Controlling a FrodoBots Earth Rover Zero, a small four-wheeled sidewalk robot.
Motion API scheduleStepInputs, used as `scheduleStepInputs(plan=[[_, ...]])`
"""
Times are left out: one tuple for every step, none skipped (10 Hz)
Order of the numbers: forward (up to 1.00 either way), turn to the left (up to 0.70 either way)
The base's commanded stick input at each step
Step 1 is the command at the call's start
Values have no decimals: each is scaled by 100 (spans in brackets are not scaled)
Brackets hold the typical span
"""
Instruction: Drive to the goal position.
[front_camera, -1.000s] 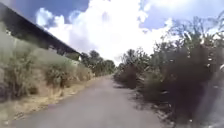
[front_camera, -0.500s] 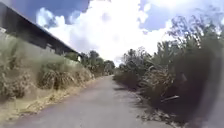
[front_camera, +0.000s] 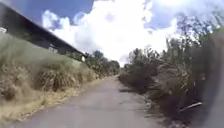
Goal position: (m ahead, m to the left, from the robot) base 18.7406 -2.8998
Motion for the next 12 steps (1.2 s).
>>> scheduleStepInputs(plan=[[85,0],[85,0],[85,0],[85,0],[85,0],[85,0],[85,0],[85,0],[85,0],[85,0],[85,0],[85,0]])
